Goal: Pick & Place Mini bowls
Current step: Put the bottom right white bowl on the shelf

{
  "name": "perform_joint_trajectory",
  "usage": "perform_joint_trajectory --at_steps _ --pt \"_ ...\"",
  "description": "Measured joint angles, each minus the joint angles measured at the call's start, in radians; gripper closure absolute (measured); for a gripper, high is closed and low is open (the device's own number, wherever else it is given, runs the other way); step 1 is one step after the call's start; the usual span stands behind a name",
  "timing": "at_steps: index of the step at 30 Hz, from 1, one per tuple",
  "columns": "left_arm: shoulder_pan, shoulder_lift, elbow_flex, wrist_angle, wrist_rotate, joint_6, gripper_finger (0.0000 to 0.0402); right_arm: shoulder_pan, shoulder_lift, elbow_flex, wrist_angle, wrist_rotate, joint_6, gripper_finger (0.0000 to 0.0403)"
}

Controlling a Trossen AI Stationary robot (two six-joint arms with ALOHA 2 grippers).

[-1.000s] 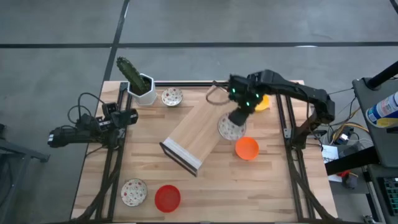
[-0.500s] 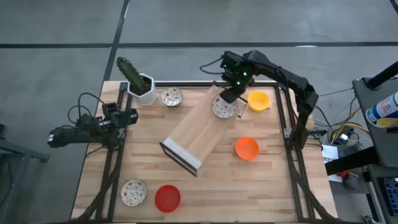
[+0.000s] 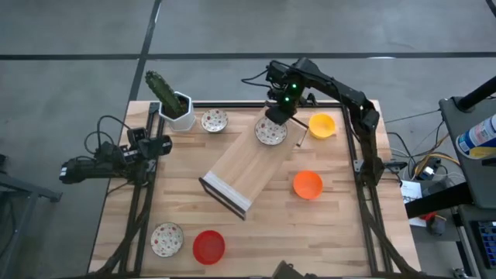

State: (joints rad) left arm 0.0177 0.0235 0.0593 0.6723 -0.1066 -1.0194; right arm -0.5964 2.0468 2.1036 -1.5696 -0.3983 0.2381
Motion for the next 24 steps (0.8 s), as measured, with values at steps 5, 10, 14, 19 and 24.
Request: perform_joint_trajectory --at_steps 5,10,14,19,24 --pt "0.0 0.0 0.0 -0.001 0.0 0.004 0.0401 -0.006 -0.003 0.002 -0.002 0.007 -0.002 0.039" --pt "-0.001 0.0 0.0 -0.001 0.0 0.005 0.0401 -0.01 -0.003 0.002 -0.002 0.008 0.002 0.039" --pt "-0.001 0.0 0.0 -0.001 0.0 0.005 0.0401 -0.008 -0.003 0.002 -0.002 0.008 -0.001 0.039" --pt "-0.001 0.0 0.0 -0.001 0.0 0.005 0.0401 -0.008 -0.003 0.002 -0.002 0.008 -0.009 0.039" --pt "-0.001 0.0 0.0 -0.001 0.0 0.006 0.0401 -0.008 -0.004 0.002 -0.002 0.012 -0.013 0.039"
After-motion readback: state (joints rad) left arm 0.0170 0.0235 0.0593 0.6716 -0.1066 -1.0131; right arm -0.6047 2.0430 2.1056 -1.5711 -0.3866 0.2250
